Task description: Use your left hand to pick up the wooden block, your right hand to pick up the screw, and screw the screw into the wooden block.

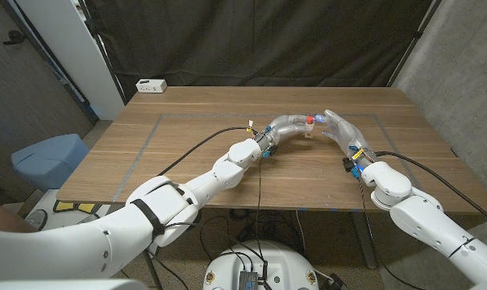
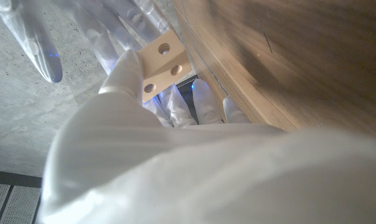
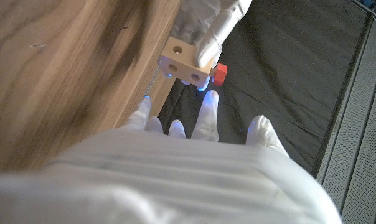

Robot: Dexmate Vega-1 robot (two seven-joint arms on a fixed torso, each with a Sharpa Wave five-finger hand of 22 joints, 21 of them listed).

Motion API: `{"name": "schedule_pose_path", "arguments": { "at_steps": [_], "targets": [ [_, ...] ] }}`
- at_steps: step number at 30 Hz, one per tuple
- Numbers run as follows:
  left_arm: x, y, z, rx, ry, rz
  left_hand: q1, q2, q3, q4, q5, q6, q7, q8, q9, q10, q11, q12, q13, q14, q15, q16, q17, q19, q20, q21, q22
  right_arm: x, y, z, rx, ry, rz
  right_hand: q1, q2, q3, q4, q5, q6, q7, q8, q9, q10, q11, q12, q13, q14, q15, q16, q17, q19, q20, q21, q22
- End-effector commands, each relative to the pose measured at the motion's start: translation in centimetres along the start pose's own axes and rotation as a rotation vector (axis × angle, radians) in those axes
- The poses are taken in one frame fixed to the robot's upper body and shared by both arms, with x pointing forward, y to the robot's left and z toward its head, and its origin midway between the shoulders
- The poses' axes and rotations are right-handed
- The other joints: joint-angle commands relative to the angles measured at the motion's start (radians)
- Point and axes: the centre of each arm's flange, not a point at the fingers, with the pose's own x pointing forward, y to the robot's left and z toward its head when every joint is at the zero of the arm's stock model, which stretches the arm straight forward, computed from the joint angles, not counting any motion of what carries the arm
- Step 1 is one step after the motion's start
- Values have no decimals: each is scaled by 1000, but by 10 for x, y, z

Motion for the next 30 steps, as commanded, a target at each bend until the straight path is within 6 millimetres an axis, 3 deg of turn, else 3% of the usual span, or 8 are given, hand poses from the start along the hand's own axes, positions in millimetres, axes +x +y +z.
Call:
{"name": "schedule_pose_path", "arguments": {
  "at_steps": [1,30],
  "targets": [
    [-4,-3,0,-2,-3,2,-40,63,44,37,4,85,47,6,8,16,-9,46,105,6,-83,3,3,6,1,9,2,4,2,2,-8,-2,35,-7,-1,5,4,2,-19,-7,-4,4,-21,5,-4,5,-12,3,-4,3,-11,2,-3,4],
    [-4,-6,-1,-3,-2,-4,-41,65,45,38,4,84,49,5,8,16,-9,45,104,7,-82,4,3,7,2,10,2,9,5,5,-20,0,96,-17,-3,1,7,3,-47,-35,10,2,-84,-7,-2,4,-60,-4,-6,5,-57,7,-7,5]
  ]
}}
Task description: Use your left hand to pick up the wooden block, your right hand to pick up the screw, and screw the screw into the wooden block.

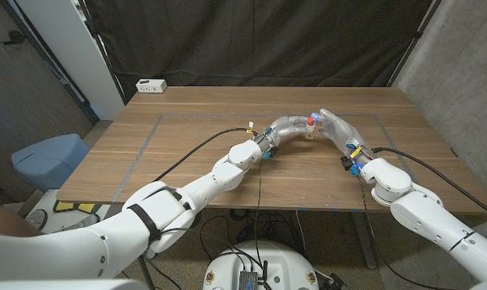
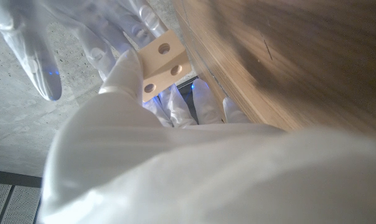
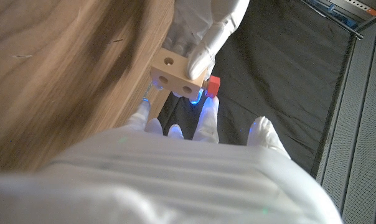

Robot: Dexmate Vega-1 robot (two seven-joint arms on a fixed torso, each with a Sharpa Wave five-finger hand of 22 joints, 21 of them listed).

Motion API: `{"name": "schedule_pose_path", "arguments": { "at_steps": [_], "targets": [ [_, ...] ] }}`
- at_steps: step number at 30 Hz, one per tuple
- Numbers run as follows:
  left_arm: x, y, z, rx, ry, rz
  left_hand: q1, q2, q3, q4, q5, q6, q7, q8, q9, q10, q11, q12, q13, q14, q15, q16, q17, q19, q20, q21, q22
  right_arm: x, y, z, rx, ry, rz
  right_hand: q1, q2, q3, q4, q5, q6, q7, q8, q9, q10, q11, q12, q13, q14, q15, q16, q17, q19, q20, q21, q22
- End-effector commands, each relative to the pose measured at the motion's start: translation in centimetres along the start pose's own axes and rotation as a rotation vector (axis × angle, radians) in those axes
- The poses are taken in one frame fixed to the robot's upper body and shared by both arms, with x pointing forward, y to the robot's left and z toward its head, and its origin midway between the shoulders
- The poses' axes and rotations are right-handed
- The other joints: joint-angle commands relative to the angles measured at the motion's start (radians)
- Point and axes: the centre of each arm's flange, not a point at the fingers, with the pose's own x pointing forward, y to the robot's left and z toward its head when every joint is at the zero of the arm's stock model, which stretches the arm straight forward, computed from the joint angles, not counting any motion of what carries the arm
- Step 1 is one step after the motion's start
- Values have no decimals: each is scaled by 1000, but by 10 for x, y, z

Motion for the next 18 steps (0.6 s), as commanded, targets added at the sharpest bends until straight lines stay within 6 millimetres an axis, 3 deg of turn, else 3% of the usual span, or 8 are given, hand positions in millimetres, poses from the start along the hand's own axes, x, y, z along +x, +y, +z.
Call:
{"name": "schedule_pose_path", "arguments": {
  "at_steps": [1,18],
  "targets": [
    [0,-1,-1,-2,3,-2,-40,66,46,38,4,85,49,5,8,16,-9,45,104,7,-81,4,4,7,3,10,2,1,1,1,0,5,16,-5,1,1,7,3,9,0,11,2,-8,-1,1,4,-19,1,1,5,-9,2,1,5],
    [2,1,-1,-1,6,-8,-41,65,46,37,5,86,48,5,8,16,-9,46,105,7,-82,3,3,6,3,9,2,1,-1,-1,2,13,5,-6,7,4,8,4,61,18,32,2,2,8,11,4,-18,-1,7,4,-11,0,6,5]
  ]
}}
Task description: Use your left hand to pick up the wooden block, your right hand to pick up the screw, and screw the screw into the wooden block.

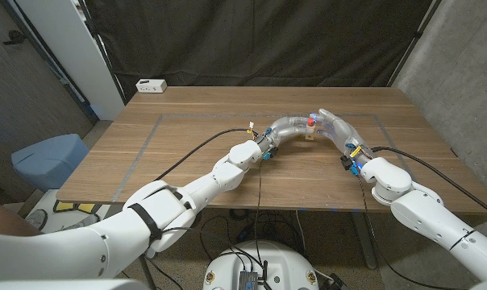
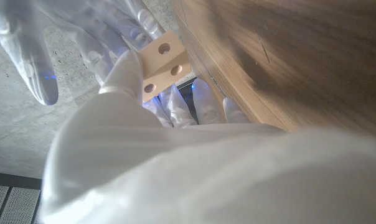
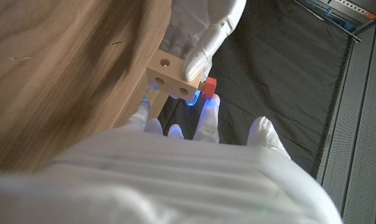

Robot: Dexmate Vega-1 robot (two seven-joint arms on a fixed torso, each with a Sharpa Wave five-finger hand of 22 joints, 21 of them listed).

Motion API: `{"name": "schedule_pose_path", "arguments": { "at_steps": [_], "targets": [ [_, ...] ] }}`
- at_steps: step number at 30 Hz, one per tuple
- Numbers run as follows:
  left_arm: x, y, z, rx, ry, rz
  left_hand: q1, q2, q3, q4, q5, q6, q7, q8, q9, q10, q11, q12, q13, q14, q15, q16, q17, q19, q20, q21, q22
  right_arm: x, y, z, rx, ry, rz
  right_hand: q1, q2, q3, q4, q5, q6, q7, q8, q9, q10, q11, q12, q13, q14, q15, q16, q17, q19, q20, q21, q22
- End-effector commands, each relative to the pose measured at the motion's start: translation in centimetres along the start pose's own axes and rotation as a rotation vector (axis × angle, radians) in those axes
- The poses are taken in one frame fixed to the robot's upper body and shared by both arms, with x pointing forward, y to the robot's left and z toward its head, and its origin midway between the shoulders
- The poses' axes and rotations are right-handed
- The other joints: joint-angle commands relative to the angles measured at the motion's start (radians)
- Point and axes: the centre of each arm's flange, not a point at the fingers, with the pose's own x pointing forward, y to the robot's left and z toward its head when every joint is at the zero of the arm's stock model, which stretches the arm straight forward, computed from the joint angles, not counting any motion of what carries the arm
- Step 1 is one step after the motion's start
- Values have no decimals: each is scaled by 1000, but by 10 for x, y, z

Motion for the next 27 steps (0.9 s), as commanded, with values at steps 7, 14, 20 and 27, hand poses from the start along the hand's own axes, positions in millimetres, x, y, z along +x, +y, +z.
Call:
{"name": "schedule_pose_path", "arguments": {
  "at_steps": [7,14,20,27],
  "targets": [
    [2,2,0,-2,-1,-2,-41,65,46,37,5,86,48,6,8,17,-8,46,105,7,-83,3,3,7,3,10,2,0,-1,-3,6,16,-12,-6,8,4,8,5,20,6,10,3,5,9,8,4,-10,6,8,4,-7,4,7,5],
    [2,2,0,-2,0,-1,-41,65,46,38,5,87,48,6,8,17,-7,46,105,7,-82,3,4,7,3,9,2,1,-1,-4,12,6,-16,-6,8,5,8,4,13,5,6,4,9,9,10,4,-7,7,10,4,-6,4,8,5],
    [2,2,0,-3,1,-3,-41,65,46,38,5,87,49,6,8,17,-8,46,106,7,-82,3,4,7,3,10,2,2,-1,-3,19,-7,-21,-6,8,5,7,4,-2,-1,-1,3,9,9,10,4,-4,8,12,4,-6,4,9,5],
    [2,2,0,-3,1,-2,-42,66,47,38,5,87,48,6,8,17,-8,46,106,8,-81,3,4,7,2,9,2,3,-1,-2,21,-15,-24,-6,8,5,7,4,-11,-6,-4,3,7,8,9,4,-5,8,12,4,-6,4,9,5]
  ]
}}
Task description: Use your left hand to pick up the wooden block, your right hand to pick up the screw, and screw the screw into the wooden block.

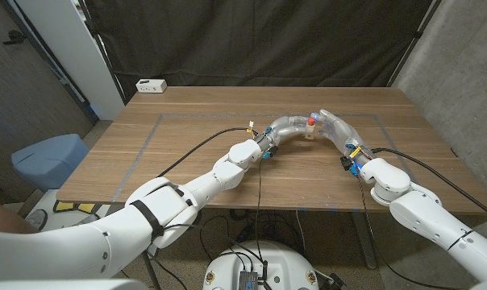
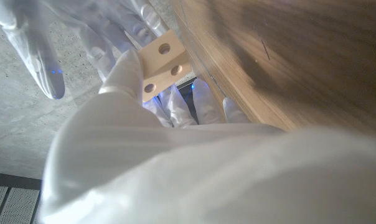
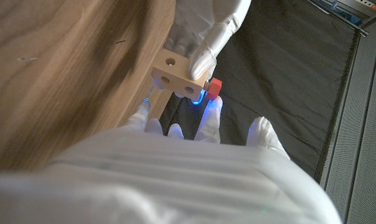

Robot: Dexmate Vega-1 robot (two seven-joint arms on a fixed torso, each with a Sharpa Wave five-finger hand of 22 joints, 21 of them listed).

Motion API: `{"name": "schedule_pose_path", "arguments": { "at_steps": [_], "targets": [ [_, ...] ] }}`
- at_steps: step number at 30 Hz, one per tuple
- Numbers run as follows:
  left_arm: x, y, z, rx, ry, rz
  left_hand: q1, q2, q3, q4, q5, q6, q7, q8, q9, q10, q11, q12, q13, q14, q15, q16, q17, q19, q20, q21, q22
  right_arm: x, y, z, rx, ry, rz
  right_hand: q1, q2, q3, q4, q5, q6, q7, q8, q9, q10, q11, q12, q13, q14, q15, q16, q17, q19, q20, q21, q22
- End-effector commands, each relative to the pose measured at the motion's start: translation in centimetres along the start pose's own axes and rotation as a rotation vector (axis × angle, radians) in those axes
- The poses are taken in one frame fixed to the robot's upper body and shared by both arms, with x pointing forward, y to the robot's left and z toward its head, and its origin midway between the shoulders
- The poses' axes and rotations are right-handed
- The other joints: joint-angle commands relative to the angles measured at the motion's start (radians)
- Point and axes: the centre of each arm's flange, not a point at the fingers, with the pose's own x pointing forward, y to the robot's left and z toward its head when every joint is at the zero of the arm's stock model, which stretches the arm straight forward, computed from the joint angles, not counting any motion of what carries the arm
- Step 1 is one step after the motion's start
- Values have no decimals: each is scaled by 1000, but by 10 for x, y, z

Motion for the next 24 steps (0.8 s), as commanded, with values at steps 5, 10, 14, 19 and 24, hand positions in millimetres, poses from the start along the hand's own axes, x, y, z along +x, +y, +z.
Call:
{"name": "schedule_pose_path", "arguments": {
  "at_steps": [5,10,14,19,24],
  "targets": [
    [0,0,-1,-3,3,3,-42,66,47,38,5,86,48,4,8,16,-10,46,106,7,-82,3,4,7,3,9,2,1,0,5,8,-29,-10,0,2,1,2,4,-19,-6,-7,2,-4,2,4,4,-6,8,3,4,-7,4,4,5],
    [0,0,-1,-2,3,2,-41,66,47,37,6,87,47,4,8,15,-9,46,106,7,-83,3,4,7,2,9,2,2,-1,5,6,-28,-9,0,2,1,2,4,-23,-9,-8,2,-6,2,4,4,-8,7,2,4,-8,5,4,5],
    [0,0,-1,-2,1,2,-42,65,47,38,5,87,48,5,8,15,-9,46,106,7,-82,3,4,8,2,10,2,2,-2,3,10,-16,-11,0,2,1,1,4,-35,-11,-11,2,-9,2,3,4,-10,7,1,4,-10,5,3,5],
    [0,-1,0,-1,1,1,-40,64,47,36,6,86,47,4,8,15,-9,45,104,7,-82,3,4,8,2,10,2,2,-3,2,-1,-5,-1,-2,-1,0,1,4,-46,-10,-14,2,-17,4,0,4,-15,7,0,4,-14,6,2,5],
    [-1,-1,0,-1,0,3,-40,66,47,36,6,86,47,4,8,16,-10,46,105,6,-81,3,5,7,3,9,2,2,-3,2,3,-1,0,-5,-4,-2,2,4,-55,-13,-16,1,-23,3,-1,4,-21,5,-1,4,-17,6,2,5]
  ]
}}
